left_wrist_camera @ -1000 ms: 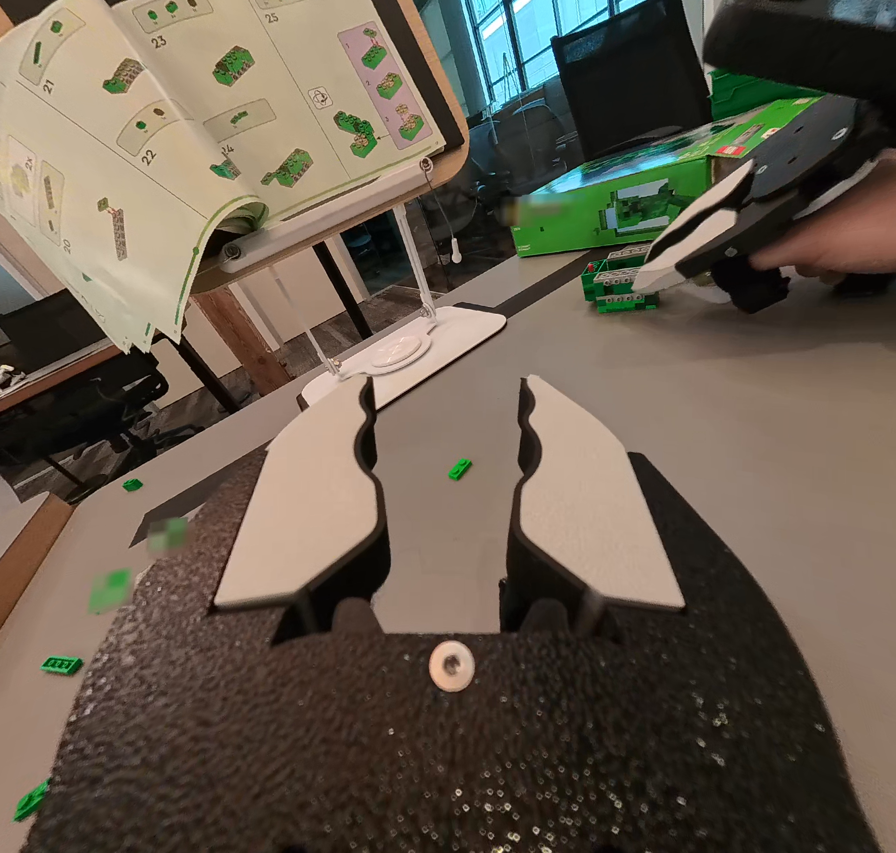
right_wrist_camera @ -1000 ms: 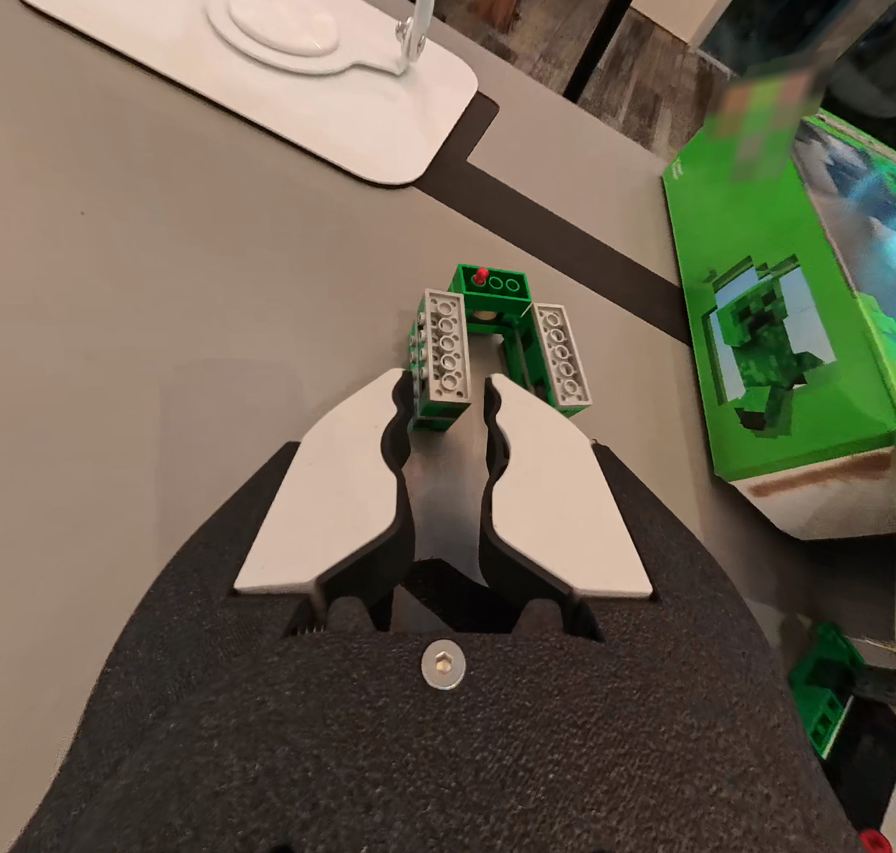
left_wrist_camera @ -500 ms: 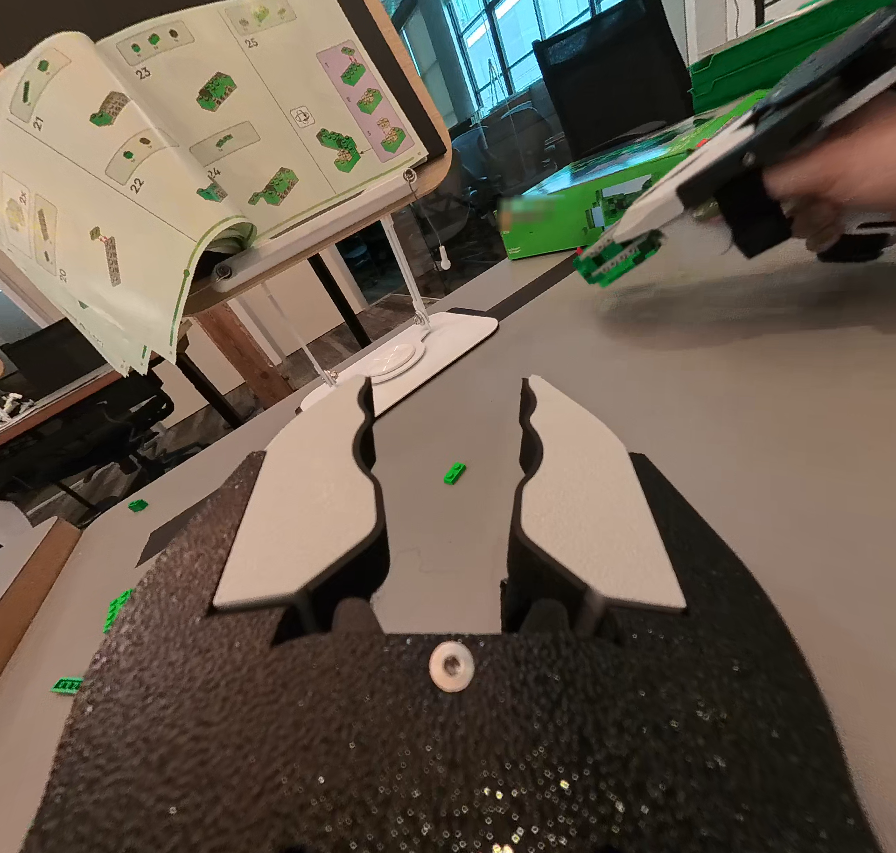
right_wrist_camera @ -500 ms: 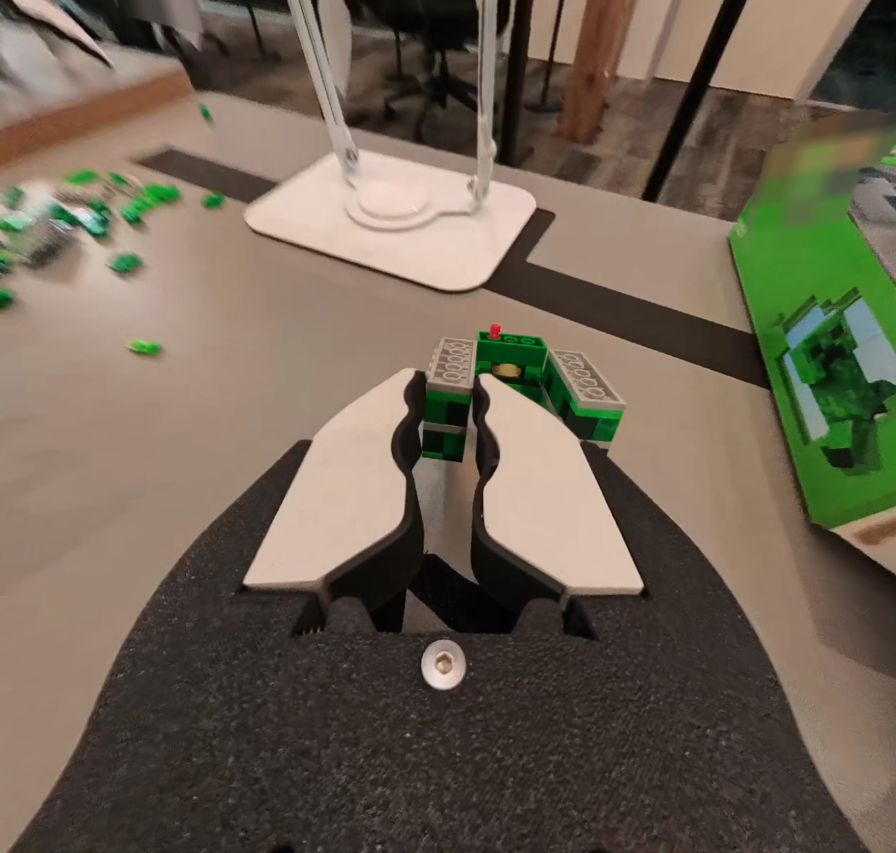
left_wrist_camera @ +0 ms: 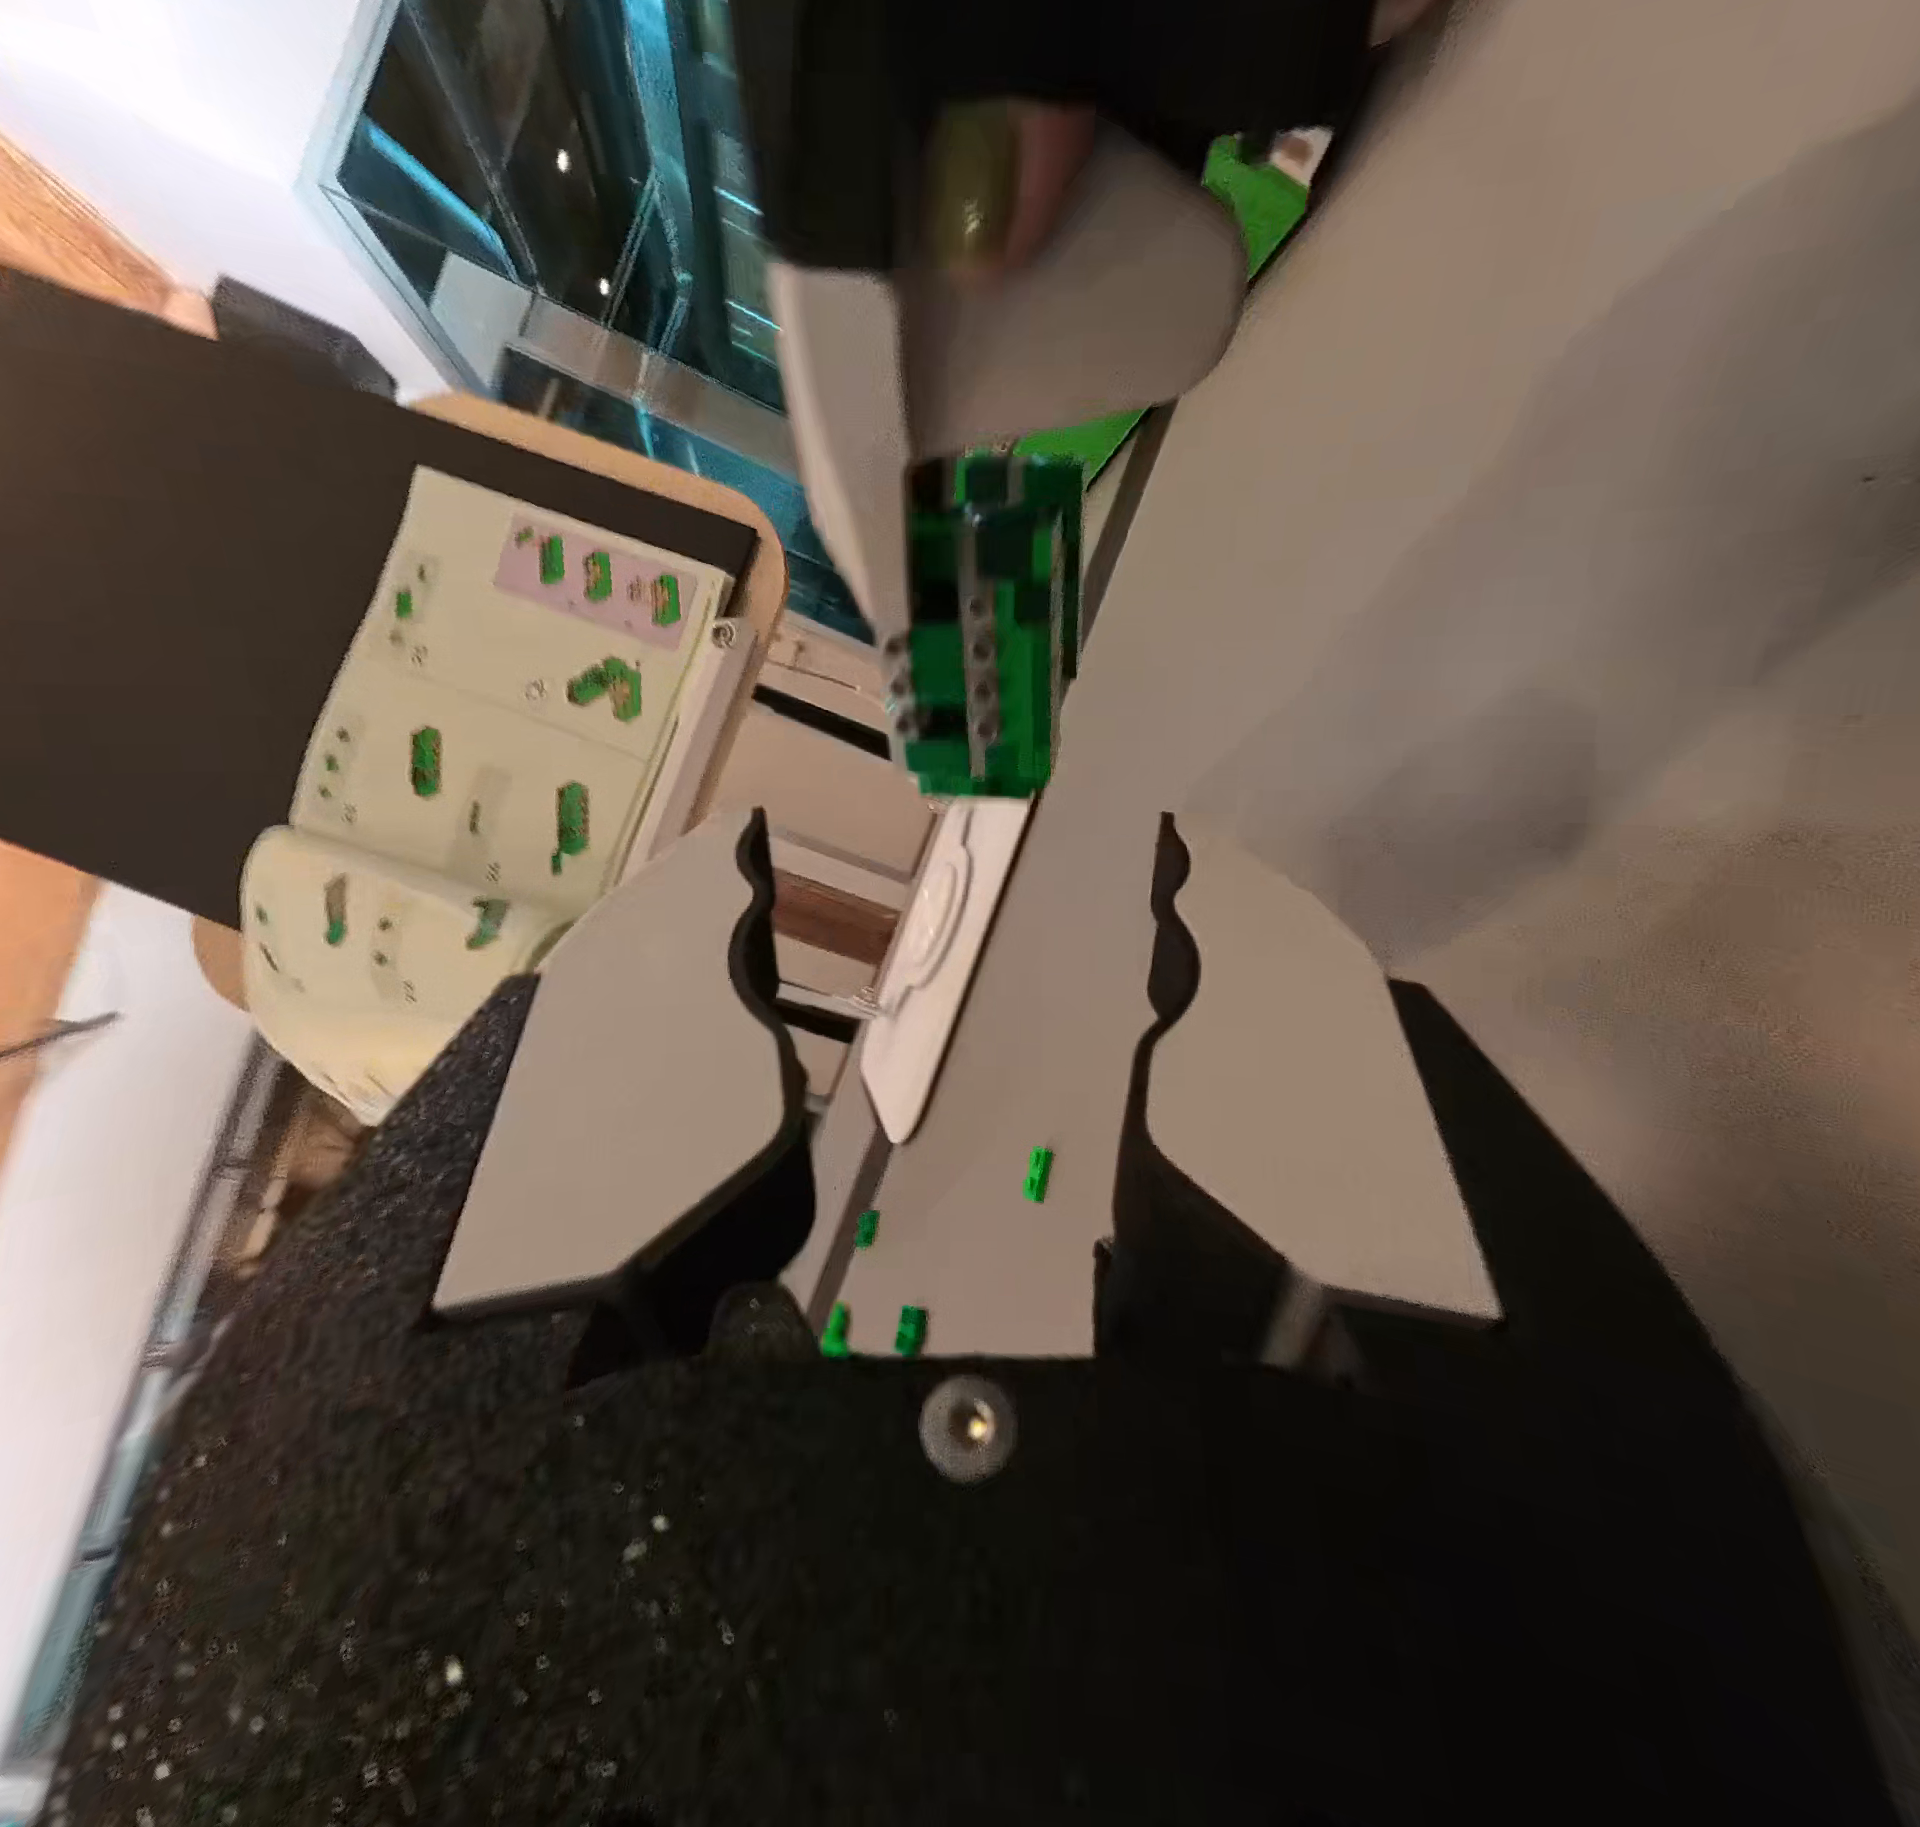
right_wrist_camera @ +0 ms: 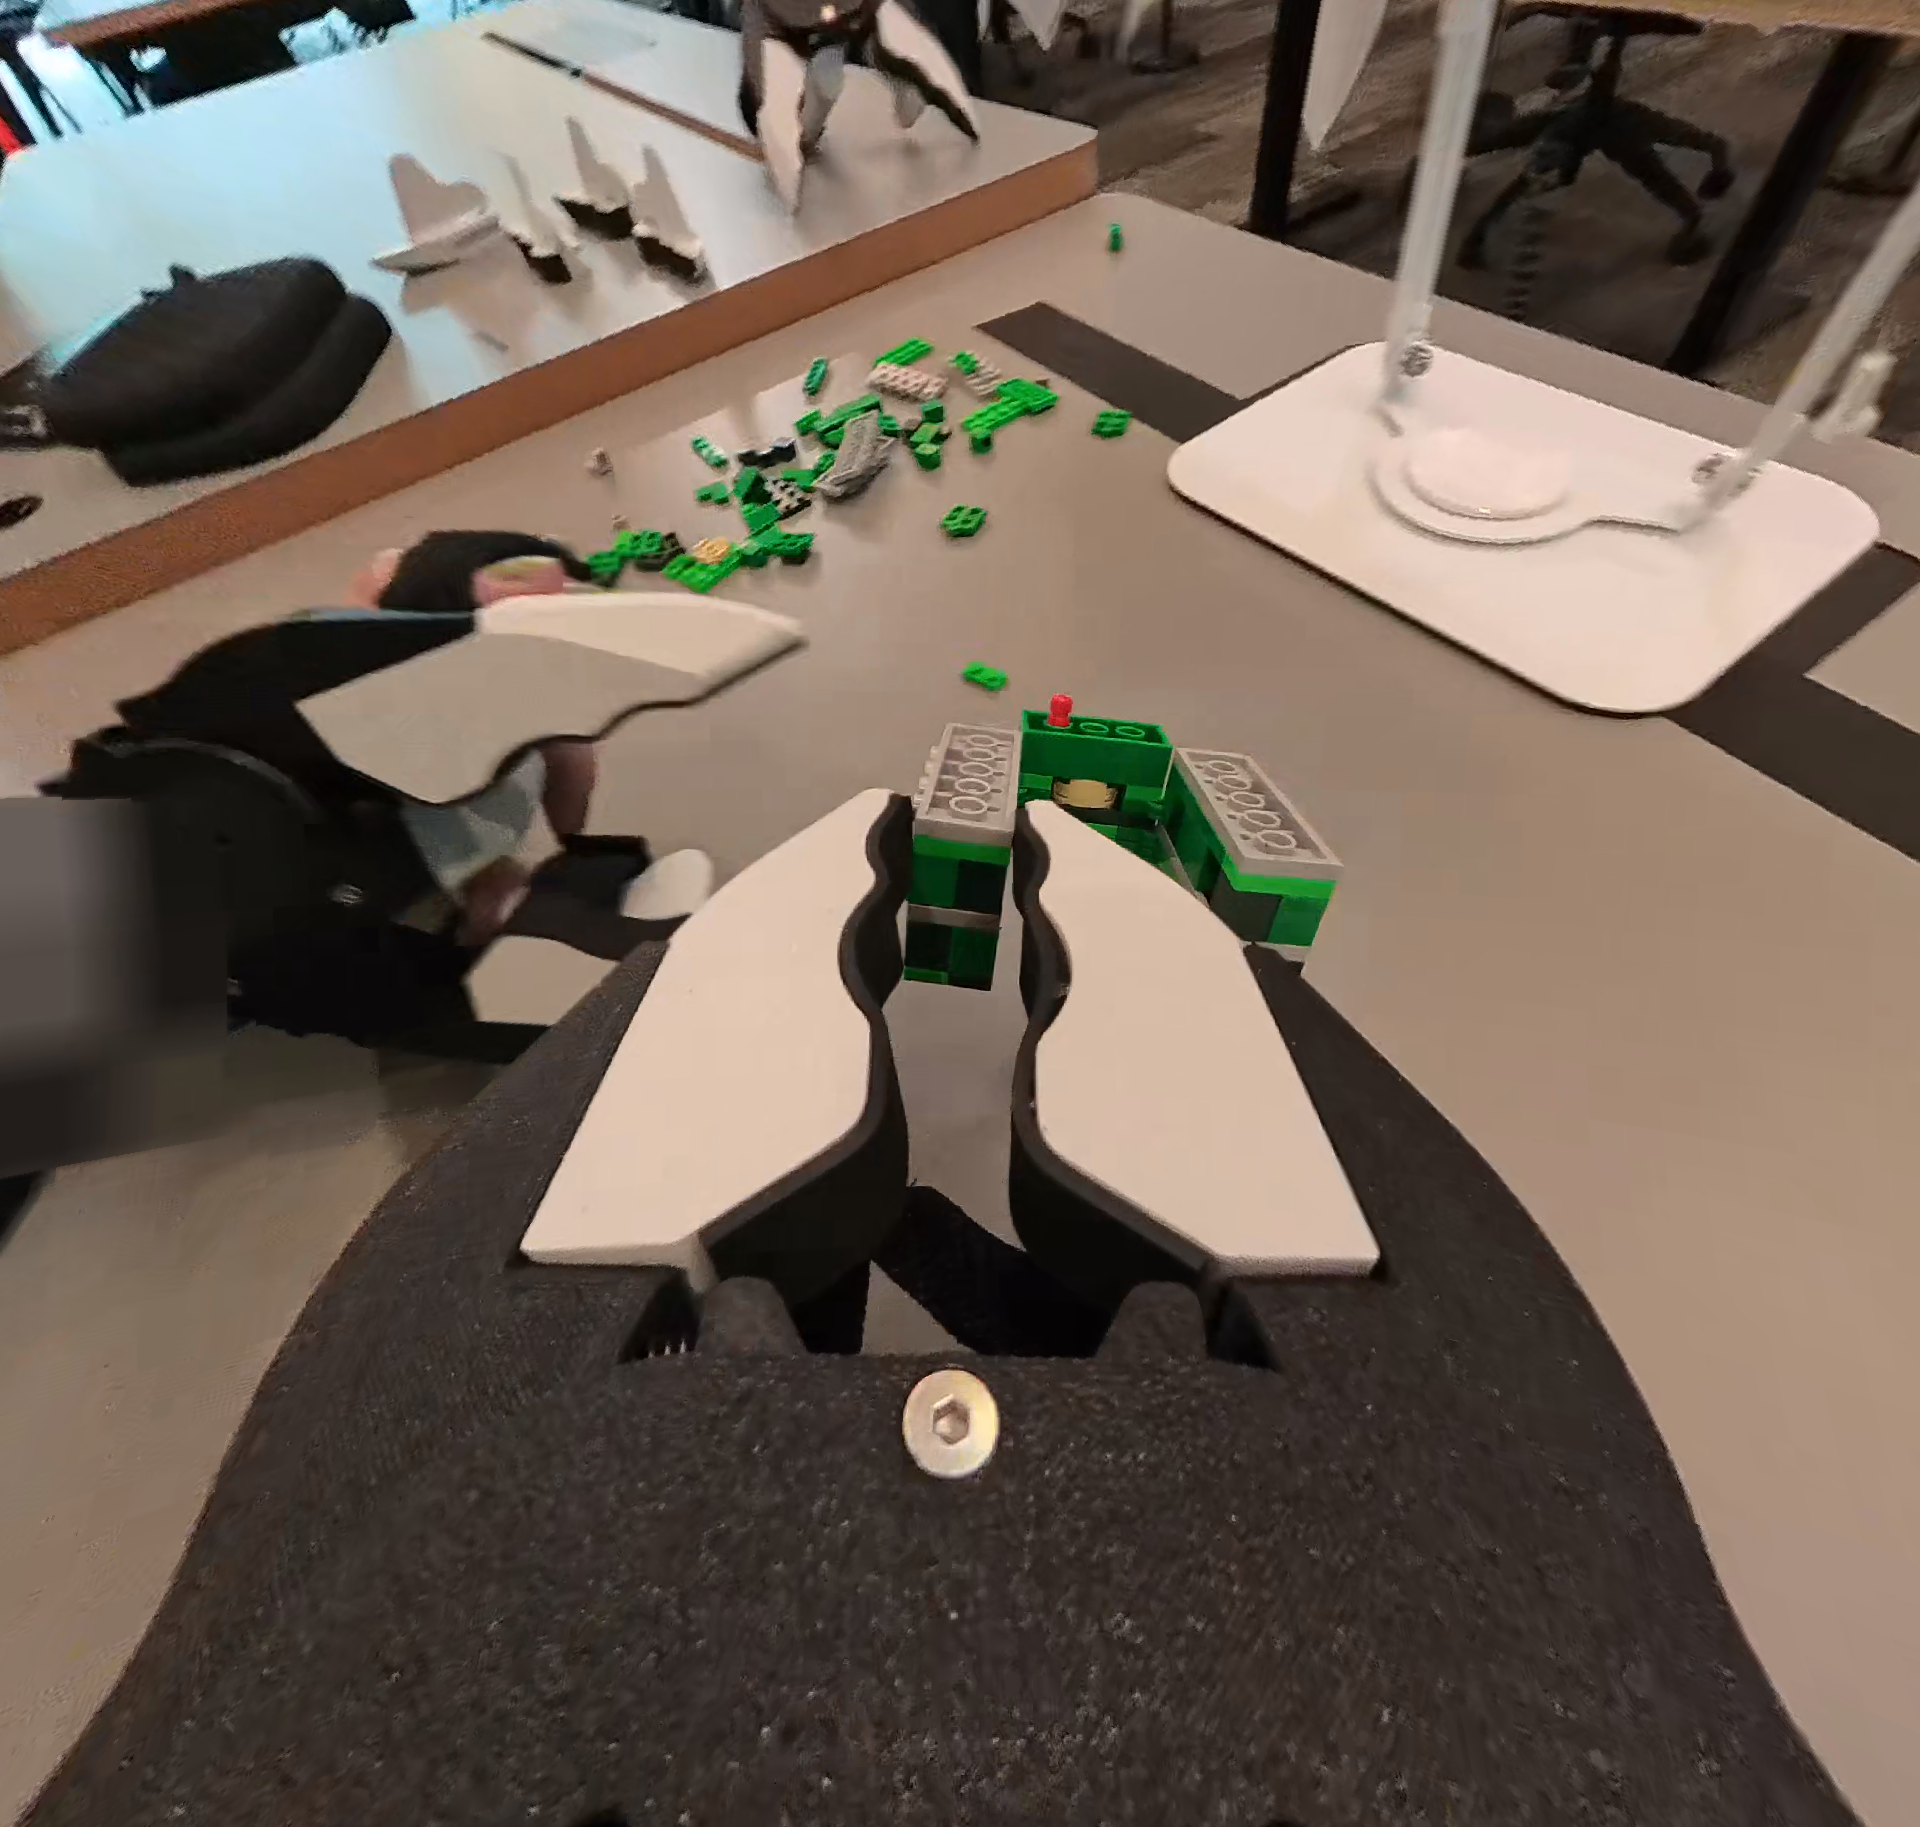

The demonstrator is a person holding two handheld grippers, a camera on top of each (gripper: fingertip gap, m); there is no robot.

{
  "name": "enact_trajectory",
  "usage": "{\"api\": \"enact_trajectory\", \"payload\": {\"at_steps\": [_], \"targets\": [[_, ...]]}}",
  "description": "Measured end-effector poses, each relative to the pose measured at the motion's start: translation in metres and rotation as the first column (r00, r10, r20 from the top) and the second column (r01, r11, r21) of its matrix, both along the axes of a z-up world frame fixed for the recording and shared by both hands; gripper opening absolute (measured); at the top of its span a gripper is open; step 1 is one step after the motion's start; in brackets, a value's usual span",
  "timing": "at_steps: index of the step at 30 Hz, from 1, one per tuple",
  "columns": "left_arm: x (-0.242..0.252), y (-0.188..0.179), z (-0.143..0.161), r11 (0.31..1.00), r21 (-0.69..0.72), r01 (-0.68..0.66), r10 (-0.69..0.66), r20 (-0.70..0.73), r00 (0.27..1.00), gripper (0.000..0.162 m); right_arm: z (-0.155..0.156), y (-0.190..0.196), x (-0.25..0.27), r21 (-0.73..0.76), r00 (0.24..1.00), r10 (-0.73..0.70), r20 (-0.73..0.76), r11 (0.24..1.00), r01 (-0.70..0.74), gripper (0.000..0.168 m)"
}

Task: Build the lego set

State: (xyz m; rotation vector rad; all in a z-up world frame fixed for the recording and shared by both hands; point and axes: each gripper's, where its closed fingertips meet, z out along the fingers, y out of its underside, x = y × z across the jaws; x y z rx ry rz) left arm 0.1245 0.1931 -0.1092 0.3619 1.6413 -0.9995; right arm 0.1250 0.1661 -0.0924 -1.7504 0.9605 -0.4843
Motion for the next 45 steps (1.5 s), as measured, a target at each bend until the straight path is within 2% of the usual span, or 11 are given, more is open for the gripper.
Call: {"api": "enact_trajectory", "payload": {"at_steps": [5,10,13,18,20,22,25,30,34,38,45], "targets": [[-0.002,-0.018,0.002,1.0,0.011,-0.009,0.009,0.046,0.999,0.068,-0.001,0.014,-0.016,-0.026,0.998,0.065,-0.013,0.998,-0.065,0.018],[-0.003,-0.021,0.004,1.0,0.01,-0.013,0.012,0.062,0.998,0.041,0.0,0.019,-0.021,0.002,0.995,0.098,-0.014,0.995,-0.098,0.018],[-0.001,-0.02,-0.001,0.999,0.025,-0.022,0.022,0.029,0.999,0.04,0.022,0.018,-0.024,0.025,0.989,0.097,0.114,0.995,-0.1,0.034],[0.0,-0.015,0.003,0.993,-0.116,0.027,-0.057,-0.258,0.964,0.039,0.05,-0.005,-0.031,-0.058,0.926,0.074,0.371,0.997,-0.056,0.046],[-0.006,-0.017,0.003,0.97,-0.224,0.095,-0.194,-0.476,0.858,0.039,0.046,-0.008,-0.035,-0.086,0.913,0.103,0.394,0.994,-0.074,0.05],[-0.015,-0.018,0.008,0.923,-0.356,0.149,-0.358,-0.646,0.674,0.037,0.043,-0.008,-0.038,-0.091,0.904,0.128,0.408,0.991,-0.099,0.053],[-0.023,-0.013,0.023,0.834,-0.529,0.156,-0.542,-0.733,0.411,0.037,0.038,-0.007,-0.04,-0.073,0.903,0.149,0.403,0.989,-0.13,0.053],[-0.02,-0.008,0.018,0.826,-0.546,0.14,-0.562,-0.781,0.27,0.037,0.012,-0.001,-0.037,-0.094,0.932,0.211,0.294,0.977,-0.192,0.058],[-0.049,-0.007,0.022,0.748,-0.607,0.267,-0.636,-0.771,0.026,0.037,-0.007,0.014,-0.046,-0.037,0.921,0.341,0.191,0.94,-0.34,0.06],[-0.06,-0.003,0.02,0.721,-0.613,0.324,-0.637,-0.77,-0.039,0.037,-0.023,0.023,-0.06,-0.007,0.89,0.451,0.065,0.892,-0.452,0.052],[-0.061,-0.005,0.019,0.707,-0.642,0.297,-0.644,-0.758,-0.107,0.038,-0.033,0.023,-0.061,0.037,0.886,0.463,-0.02,0.886,-0.463,0.037]]}}
